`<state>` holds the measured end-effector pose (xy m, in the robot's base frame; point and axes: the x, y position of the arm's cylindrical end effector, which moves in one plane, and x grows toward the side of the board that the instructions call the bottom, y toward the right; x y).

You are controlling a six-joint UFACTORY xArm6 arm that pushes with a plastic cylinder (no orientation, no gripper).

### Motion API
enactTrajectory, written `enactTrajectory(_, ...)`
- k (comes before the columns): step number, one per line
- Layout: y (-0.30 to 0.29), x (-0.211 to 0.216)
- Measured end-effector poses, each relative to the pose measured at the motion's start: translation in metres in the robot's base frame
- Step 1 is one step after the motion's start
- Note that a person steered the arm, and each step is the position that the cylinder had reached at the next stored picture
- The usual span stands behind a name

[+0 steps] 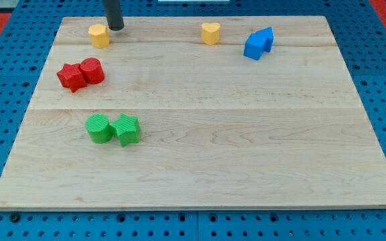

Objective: Place the yellow hexagon on the top of the red star

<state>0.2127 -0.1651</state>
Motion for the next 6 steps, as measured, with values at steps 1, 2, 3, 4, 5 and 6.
enactTrajectory(1, -0.022, 0.025)
enactTrajectory(2, -0.046, 0.061)
enactTrajectory(3, -0.050, 0.088)
enactTrajectory(4, 0.025, 0.063)
enactTrajectory(5, 0.096, 0.012)
enactTrajectory(6, 0.120, -0.014)
